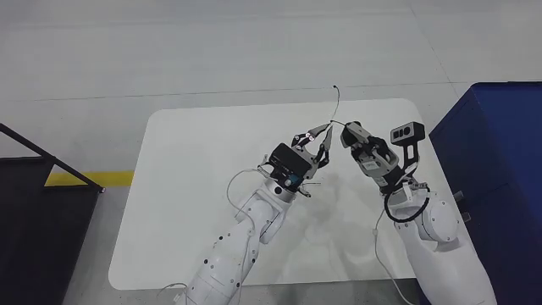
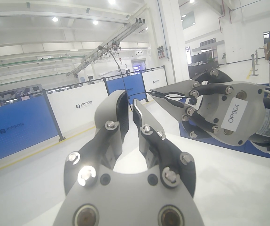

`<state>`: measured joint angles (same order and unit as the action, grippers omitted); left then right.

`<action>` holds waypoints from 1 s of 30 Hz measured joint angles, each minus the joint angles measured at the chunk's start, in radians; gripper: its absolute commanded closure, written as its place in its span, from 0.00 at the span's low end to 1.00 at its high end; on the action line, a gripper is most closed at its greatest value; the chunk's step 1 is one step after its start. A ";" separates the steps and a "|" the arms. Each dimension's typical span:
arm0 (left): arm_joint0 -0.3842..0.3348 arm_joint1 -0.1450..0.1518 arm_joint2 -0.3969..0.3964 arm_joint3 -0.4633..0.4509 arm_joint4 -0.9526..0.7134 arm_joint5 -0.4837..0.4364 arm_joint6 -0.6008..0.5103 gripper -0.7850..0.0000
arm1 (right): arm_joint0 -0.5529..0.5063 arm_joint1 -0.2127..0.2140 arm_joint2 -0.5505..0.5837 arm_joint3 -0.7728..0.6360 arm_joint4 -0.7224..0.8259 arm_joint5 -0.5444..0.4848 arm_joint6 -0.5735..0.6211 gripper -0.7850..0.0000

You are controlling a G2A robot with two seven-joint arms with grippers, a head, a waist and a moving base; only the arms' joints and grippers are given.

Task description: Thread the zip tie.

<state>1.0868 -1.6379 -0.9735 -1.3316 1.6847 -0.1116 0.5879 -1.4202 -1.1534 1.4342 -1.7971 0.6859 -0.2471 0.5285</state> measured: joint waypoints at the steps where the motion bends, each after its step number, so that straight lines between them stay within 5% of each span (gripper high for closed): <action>1: 0.000 0.000 0.001 0.000 0.000 0.000 -0.001 0.88 | -0.001 0.000 0.001 -0.002 -0.001 0.001 0.001 1.00; 7: -0.001 0.001 0.006 0.000 -0.008 0.004 -0.006 0.87 | -0.004 -0.003 0.001 -0.003 -0.005 0.000 0.006 1.00; 13: -0.002 0.003 0.008 -0.003 -0.015 0.007 -0.006 1.00 | -0.005 -0.005 0.002 -0.003 -0.006 0.001 0.007 1.00; 30: -0.008 0.006 0.022 0.012 -0.013 0.012 -0.008 1.00 | 0.006 -0.012 0.022 -0.010 0.015 0.003 -0.010 1.00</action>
<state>1.0785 -1.6321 -0.9519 -1.3198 1.6713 -0.0999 0.5794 -1.4138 -1.1659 1.4566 -1.8076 0.7012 -0.2445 0.5182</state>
